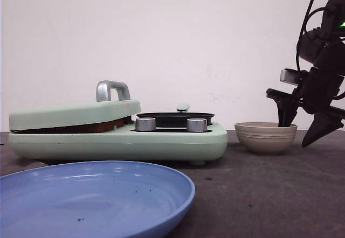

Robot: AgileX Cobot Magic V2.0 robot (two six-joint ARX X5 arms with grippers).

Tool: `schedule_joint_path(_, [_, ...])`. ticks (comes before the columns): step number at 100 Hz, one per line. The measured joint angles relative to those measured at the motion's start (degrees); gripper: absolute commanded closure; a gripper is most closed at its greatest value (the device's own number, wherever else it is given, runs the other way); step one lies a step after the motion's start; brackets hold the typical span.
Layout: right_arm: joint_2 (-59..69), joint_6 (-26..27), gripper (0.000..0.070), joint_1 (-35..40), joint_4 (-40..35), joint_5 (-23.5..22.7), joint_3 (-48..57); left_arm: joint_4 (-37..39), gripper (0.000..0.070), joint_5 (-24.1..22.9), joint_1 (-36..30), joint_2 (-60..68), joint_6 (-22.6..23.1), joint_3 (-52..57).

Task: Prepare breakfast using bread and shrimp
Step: 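Move the right gripper over the cream bowl of shrimp, then grasp the cream bowl rim with the right gripper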

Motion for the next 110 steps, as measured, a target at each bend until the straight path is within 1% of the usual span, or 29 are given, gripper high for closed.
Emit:
schedule_joint_path(20, [0.22, 0.0, 0.0698, 0.44, 0.98, -0.02, 0.04, 0.0, 0.0231, -0.07, 0.0, 0.0, 0.2, 0.0])
schedule_joint_path(46, [0.22, 0.02, 0.07, 0.44, 0.94, -0.39, 0.22, 0.0, 0.0231, -0.17, 0.0, 0.0, 0.5, 0.0])
schedule_joint_path(67, [0.2, 0.39, 0.07, 0.35, 0.94, -2.82, 0.22, 0.0, 0.0231, -0.2, 0.0, 0.0, 0.5, 0.0])
schedule_joint_path(81, [-0.17, 0.52, 0.07, 0.44, 0.74, -3.06, 0.2, 0.0, 0.0231, -0.2, 0.0, 0.0, 0.5, 0.0])
schedule_joint_path(110, [-7.91, 0.52, 0.07, 0.44, 0.57, -3.02, 0.2, 0.0, 0.0231, -0.2, 0.0, 0.0, 0.5, 0.0])
